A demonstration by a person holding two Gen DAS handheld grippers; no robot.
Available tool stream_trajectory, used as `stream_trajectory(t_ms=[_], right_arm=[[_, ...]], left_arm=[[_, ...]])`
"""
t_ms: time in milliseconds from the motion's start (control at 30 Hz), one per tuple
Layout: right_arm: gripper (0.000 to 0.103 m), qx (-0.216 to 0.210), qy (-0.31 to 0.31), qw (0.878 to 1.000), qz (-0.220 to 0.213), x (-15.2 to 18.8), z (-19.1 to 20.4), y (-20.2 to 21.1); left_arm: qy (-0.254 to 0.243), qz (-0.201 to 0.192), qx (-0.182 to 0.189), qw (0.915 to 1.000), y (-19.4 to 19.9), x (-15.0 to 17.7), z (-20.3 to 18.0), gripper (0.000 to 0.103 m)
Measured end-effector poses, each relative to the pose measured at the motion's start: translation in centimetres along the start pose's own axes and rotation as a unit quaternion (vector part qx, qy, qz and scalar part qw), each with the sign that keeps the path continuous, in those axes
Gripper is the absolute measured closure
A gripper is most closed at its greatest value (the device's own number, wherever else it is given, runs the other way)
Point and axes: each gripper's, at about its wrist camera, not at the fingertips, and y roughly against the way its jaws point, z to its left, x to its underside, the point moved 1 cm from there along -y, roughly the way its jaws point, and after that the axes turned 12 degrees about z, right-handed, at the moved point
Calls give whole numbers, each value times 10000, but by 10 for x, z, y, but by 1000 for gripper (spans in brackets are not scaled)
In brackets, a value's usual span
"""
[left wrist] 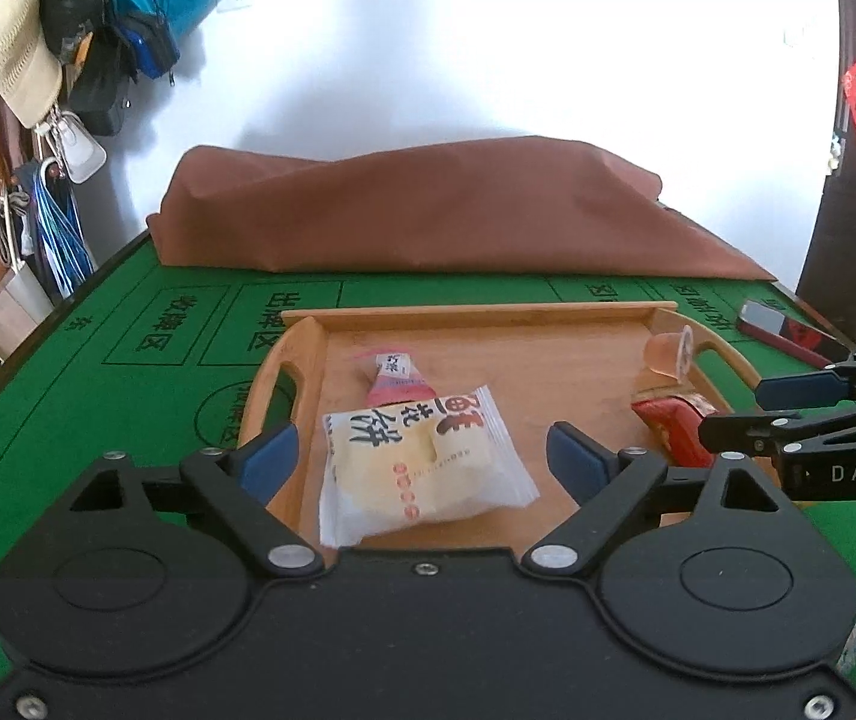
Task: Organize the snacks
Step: 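Move both tools back toward the snack pile in front of the tray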
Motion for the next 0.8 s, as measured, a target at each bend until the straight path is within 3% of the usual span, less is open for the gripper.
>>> stream_trajectory(t_ms=[333,800], right_arm=[[28,328,78,9990,-282,52,3,25],[18,476,66,9988,-65,116,-6,42]], left_arm=[[-90,-230,-161,9996,27,42,-3,9],[91,27,-383,9992,29,83,10,9]])
